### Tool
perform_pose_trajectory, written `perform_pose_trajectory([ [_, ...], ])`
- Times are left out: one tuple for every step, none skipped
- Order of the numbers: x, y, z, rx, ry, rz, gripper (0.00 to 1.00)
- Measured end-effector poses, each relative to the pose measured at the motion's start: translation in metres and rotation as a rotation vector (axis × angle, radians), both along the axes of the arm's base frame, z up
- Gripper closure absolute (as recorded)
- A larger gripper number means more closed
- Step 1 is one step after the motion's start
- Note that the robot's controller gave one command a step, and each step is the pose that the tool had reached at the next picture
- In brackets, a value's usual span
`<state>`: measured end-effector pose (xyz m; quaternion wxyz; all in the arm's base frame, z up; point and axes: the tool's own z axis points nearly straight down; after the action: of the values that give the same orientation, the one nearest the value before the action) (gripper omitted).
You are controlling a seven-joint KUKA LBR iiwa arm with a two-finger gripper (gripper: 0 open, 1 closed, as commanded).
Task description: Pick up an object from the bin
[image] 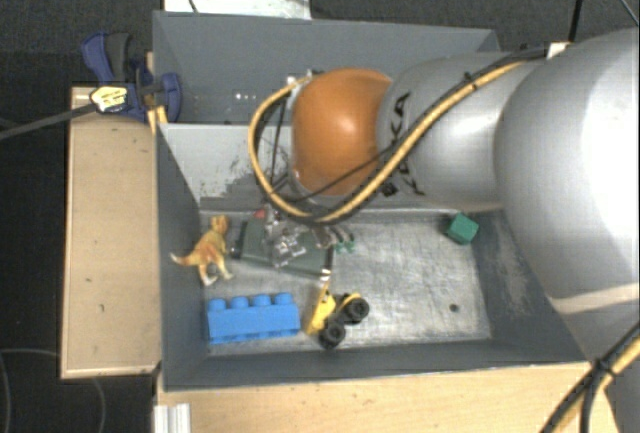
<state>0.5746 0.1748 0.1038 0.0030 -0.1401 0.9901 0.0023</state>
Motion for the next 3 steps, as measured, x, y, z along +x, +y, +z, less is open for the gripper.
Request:
perform_pose_trajectory([
  [-0.0003,-0.0016,-0.002,-0.002,0.001,-0.004,0.0],
  [0.0001,-0.0003,0.0,0.0,0.0,-0.006,1.0],
  [-0.0003,-0.0016,-0.002,-0.002,0.0,-0.009,0.0],
])
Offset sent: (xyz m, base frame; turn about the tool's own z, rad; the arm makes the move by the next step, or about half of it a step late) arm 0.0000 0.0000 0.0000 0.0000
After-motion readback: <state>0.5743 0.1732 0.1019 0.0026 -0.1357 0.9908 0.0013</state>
